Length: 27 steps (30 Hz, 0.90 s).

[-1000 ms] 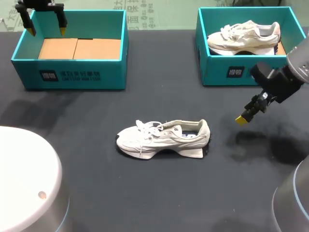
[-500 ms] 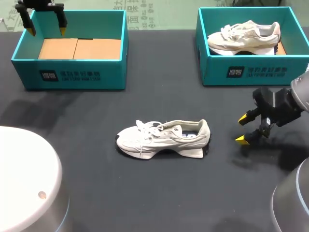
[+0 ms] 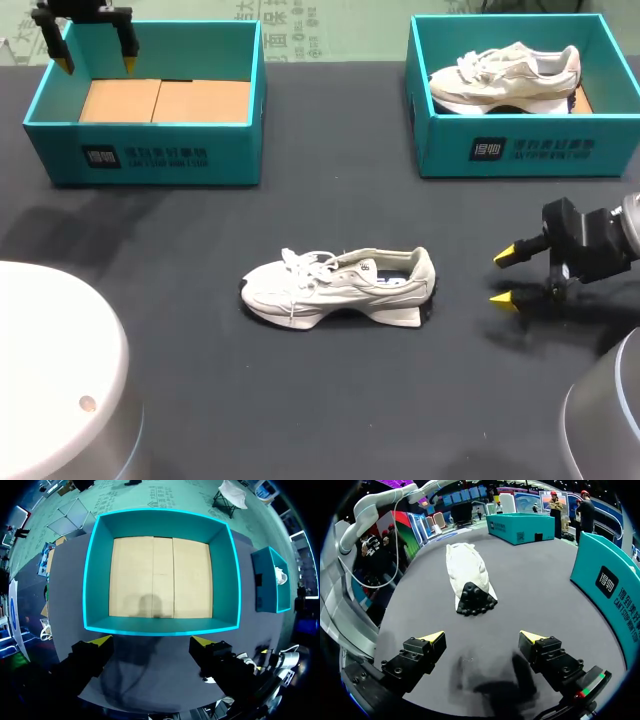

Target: Take the shoe out of the shoebox, open the shoe tongue, remove and reinsert the insole, then place the shoe into the shoebox

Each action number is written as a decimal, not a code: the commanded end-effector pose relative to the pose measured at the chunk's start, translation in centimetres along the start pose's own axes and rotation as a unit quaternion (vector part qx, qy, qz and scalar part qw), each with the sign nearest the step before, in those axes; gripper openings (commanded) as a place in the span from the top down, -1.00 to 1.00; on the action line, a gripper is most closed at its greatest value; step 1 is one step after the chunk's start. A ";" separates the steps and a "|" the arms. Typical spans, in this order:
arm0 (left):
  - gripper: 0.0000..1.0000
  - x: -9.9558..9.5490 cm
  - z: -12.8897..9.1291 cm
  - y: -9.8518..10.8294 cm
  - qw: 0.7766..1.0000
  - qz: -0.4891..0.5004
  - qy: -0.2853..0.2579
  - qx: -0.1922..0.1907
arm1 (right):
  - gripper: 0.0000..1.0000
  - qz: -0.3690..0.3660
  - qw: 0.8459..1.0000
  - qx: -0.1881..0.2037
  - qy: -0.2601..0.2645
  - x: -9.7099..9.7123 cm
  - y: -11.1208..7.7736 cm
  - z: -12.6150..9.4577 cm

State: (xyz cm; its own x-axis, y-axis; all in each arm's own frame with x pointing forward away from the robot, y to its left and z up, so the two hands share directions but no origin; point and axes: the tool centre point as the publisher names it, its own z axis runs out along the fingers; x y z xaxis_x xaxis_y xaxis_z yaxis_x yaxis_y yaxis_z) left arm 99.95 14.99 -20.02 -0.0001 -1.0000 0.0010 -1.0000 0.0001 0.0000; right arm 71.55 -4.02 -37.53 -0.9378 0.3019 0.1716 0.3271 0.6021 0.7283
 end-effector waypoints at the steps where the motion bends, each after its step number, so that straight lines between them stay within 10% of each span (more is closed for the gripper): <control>1: -1.00 0.0 0.0 0.0 1.000 0.000 0.000 0.000 | -1.00 -0.024 0.996 -0.081 0.002 -0.1 -1.4 1.0; 27: -1.00 0.0 0.0 0.0 1.000 0.000 0.000 0.000 | -1.00 -0.069 0.991 -0.112 -0.025 0.1 1.1 3.9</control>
State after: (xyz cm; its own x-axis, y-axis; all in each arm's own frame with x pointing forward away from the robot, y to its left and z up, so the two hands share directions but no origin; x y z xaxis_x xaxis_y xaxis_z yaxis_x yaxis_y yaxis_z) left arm 99.95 14.99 -20.02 0.0000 -1.0000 0.0010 -1.0000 0.0000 0.0000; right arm 72.11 -0.79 -39.22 -0.9631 0.2669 0.0362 0.1628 0.4701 0.8674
